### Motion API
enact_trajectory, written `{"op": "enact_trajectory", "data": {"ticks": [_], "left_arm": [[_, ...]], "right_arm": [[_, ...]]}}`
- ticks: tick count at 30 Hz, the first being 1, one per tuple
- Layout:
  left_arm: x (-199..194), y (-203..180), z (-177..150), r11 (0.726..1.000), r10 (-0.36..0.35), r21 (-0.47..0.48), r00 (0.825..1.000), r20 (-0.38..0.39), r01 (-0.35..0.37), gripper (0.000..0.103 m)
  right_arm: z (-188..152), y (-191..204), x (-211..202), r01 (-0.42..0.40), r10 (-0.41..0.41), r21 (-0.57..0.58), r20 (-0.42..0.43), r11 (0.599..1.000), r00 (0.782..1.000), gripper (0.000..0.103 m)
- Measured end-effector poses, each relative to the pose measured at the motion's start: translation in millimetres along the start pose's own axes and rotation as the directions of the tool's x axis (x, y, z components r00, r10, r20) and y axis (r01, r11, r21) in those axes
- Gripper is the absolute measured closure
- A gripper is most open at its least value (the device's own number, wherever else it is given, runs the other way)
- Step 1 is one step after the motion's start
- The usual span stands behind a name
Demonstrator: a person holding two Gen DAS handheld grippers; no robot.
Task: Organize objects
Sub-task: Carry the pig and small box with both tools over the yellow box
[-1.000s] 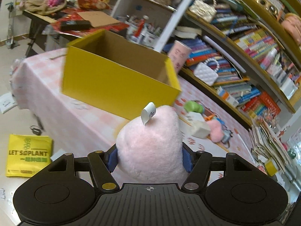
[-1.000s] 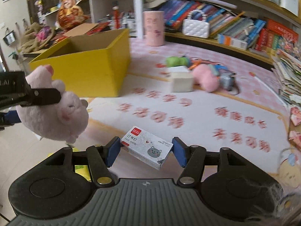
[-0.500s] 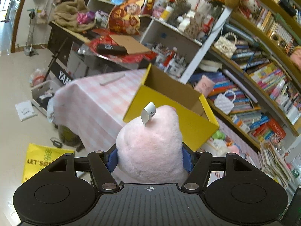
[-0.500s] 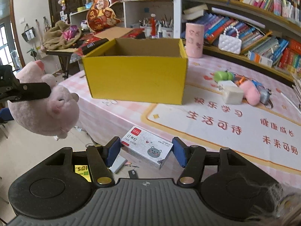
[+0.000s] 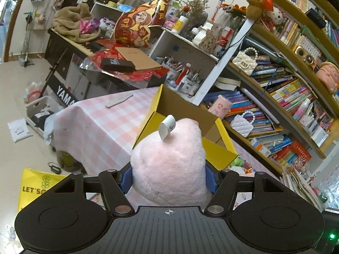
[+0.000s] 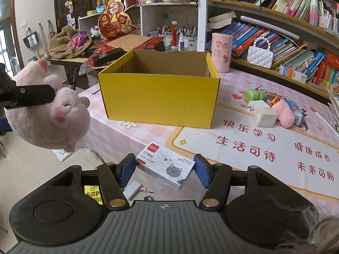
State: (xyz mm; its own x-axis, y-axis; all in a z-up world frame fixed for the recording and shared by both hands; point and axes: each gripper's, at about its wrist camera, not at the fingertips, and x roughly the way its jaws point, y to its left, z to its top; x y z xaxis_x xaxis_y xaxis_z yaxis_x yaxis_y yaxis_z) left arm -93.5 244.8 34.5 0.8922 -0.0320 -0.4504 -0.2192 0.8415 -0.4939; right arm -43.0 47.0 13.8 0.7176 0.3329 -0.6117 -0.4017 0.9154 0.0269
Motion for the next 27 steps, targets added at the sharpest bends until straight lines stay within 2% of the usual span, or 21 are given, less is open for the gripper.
{"op": "enact_trajectory", "data": {"ticks": [7,19,27], "left_arm": [[9,-10,18,1.000,-0.015,0.026,0.999,0.035,0.014,0.039],[47,-30,57,0.999,-0.035,0.040,0.997,0.074,0.032,0.039],[91,-44,89,0.998,-0.061,0.032,0.993,0.101,0.058,0.038]], "right_arm": [[20,-2,9,-0.019,0.019,0.010,0.024,1.000,1.000,0.045],[75,-14,39,-0.054,0.052,0.021,0.057,0.998,0.997,0.045],[122,-23,61,-0.059,0.061,-0.019,0.142,0.998,0.988,0.045]]}}
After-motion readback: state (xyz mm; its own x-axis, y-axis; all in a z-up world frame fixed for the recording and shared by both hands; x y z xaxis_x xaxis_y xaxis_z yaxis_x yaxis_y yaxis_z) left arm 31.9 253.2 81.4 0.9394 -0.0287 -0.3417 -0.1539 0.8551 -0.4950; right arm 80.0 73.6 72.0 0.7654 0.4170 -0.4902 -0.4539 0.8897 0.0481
